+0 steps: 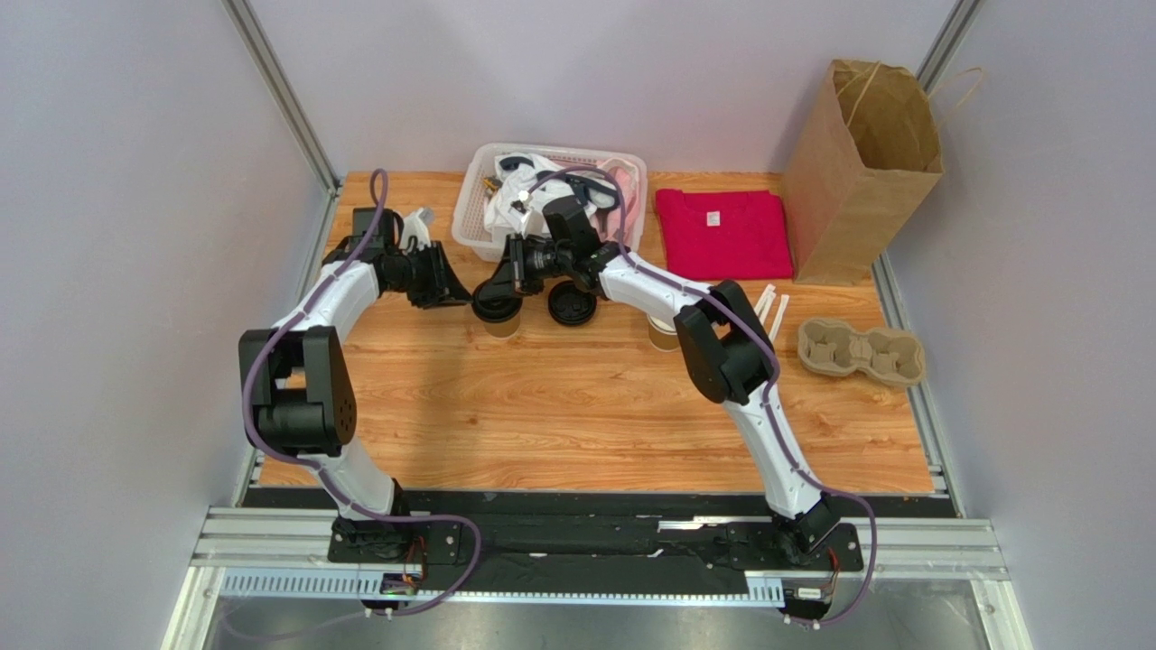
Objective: Pack the takeout coffee
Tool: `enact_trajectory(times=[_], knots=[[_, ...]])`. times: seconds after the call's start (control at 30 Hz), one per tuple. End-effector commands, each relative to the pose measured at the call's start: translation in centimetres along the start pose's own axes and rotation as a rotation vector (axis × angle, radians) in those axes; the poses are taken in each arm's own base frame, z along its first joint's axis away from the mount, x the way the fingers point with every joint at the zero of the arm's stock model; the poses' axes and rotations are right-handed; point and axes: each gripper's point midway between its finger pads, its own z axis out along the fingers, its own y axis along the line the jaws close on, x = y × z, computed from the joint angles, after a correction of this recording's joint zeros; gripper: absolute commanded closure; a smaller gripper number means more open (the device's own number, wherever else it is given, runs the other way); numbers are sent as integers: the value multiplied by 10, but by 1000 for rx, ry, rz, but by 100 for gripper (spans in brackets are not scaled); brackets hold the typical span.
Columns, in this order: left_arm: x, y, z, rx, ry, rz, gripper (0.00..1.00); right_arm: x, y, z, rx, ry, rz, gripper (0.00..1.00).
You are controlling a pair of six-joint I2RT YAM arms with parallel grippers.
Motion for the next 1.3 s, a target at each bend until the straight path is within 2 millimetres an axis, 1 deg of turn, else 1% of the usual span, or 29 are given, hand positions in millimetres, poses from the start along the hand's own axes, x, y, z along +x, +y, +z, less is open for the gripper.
enact_trajectory(times=[0.0,0.17,0.23,0.33,0.37,0.4,0.43,0.53,0.63,0.83,0.87,0.9,0.93,0.97,1.0,1.03,1.07,1.1,1.13,1.2,1.27], knots=[[-13,-2,5,-1,-16,66,72,12,-29,5,45,17,19,99],[-3,5,14,-19,18,66,74,16,-43,6,68,23,33,100],[-1,9,16,-37,28,69,75,17,-45,7,70,26,35,100],[6,21,20,-86,50,59,81,22,-53,7,83,33,47,100],[9,26,21,-104,61,51,86,23,-56,7,86,36,52,100],[9,31,21,-132,61,52,88,25,-60,7,92,38,58,100],[14,36,24,-146,77,45,90,26,-61,6,92,40,62,100],[21,44,26,-173,99,37,96,29,-69,6,96,46,73,100],[24,49,29,-185,111,38,100,31,-74,4,99,48,80,100],[29,49,30,-188,129,49,100,37,-78,5,94,61,85,100],[29,47,30,-180,130,48,100,36,-77,4,92,61,86,100],[27,40,28,-152,125,48,100,36,-73,4,80,63,82,100],[24,34,27,-124,117,56,95,35,-70,3,71,65,79,100],[22,27,27,-92,113,61,91,32,-63,2,59,62,68,100],[15,12,20,-40,88,73,87,32,-59,2,49,65,54,100],[7,5,18,-16,58,77,78,30,-53,1,40,62,41,100],[1,-3,14,8,35,88,75,26,-45,1,27,58,24,100],[-8,-16,6,42,-1,111,71,27,-41,1,22,64,10,100],[-16,-22,1,55,-32,121,66,24,-38,0,20,60,3,100],[-29,-38,-12,84,-82,156,64,20,-30,-1,5,56,-12,100],[-36,-45,-21,90,-106,174,60,17,-23,-2,-8,51,-25,99]])
